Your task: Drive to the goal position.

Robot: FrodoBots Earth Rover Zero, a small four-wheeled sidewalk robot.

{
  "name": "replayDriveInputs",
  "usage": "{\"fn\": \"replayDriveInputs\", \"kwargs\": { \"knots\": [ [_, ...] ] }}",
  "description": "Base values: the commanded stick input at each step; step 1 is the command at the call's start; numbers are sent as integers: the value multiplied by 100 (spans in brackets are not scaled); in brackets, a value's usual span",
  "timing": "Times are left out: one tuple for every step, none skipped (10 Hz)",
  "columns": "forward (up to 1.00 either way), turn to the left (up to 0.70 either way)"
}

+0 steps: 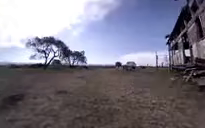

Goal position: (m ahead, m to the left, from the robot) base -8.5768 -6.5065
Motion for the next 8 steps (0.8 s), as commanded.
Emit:
{"fn": "replayDriveInputs", "kwargs": {
  "knots": [
    [70,0],
    [70,0],
    [70,0],
    [70,0],
    [70,0],
    [70,0],
    [70,0],
    [70,0]
  ]
}}
